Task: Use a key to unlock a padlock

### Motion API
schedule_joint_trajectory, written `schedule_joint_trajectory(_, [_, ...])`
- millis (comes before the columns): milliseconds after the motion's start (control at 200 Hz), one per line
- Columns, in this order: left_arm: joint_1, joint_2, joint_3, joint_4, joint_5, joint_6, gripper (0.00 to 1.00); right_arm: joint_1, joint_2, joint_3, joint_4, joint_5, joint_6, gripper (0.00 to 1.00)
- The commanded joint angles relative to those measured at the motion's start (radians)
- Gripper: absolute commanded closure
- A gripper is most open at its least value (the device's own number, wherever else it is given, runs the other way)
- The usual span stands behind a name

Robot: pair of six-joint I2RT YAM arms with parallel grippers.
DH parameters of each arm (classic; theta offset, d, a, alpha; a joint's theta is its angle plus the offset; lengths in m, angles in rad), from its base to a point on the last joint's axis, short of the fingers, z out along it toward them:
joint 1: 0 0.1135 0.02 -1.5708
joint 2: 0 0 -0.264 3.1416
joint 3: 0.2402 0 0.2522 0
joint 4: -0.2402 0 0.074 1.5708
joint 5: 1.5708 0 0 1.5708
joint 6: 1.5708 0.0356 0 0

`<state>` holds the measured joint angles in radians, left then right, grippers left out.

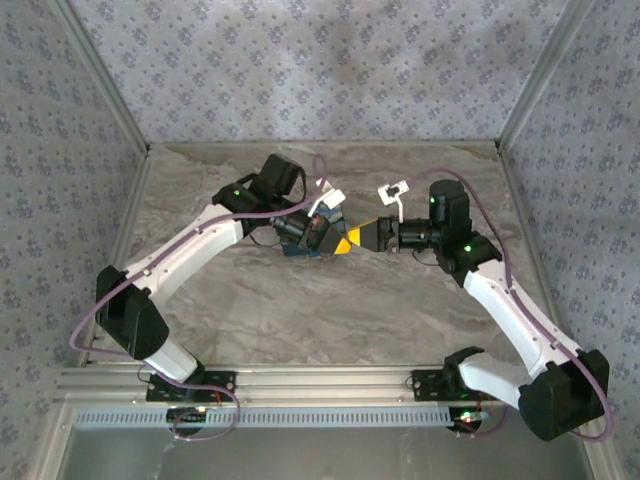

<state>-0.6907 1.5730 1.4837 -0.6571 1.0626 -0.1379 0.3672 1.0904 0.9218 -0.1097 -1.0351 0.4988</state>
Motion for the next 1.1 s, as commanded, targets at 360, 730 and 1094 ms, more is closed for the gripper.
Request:
schedule_joint_trajectory(360, [0.034,-0.019,0.010,0.020,0.031,-0.003,1.00,-0.001,-0.022,0.013,-0.028,0.010,-0.055,1.00])
schedule_joint_trajectory(730, [0.095,-0.147,-0.193,0.387,-0.113,-0.261,0.67,0.000,-0.079,-0.016,0.096,0.180,0.001,1.00])
schedule_joint_trajectory(1094, [0.075,-0.268,-0.514,1.086,-0.447,-0.673,0.49,0.030,-0.136,-0.154,0.439,0.539,0.219,1.00])
